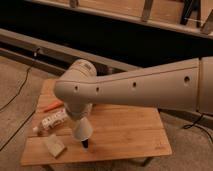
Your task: Place the ceramic cup over the eraser
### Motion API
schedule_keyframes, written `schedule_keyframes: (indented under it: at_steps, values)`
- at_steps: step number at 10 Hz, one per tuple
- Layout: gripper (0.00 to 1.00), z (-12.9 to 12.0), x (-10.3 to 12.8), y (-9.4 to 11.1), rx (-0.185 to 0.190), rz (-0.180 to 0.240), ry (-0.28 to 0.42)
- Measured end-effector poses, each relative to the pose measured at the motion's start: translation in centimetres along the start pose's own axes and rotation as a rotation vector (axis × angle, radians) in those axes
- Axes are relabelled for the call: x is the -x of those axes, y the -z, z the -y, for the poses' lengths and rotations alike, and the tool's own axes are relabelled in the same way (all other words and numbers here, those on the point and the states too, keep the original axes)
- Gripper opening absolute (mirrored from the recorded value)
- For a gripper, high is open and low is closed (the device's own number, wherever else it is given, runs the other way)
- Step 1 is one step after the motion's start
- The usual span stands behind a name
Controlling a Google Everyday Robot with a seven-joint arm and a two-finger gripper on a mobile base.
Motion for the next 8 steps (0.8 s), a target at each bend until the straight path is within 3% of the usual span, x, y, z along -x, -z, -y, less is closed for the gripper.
schedule_keyframes:
  at_steps: [8]
  values:
    - [0.00,-0.5,-0.5,-2.6,0.005,-0.010,0.024]
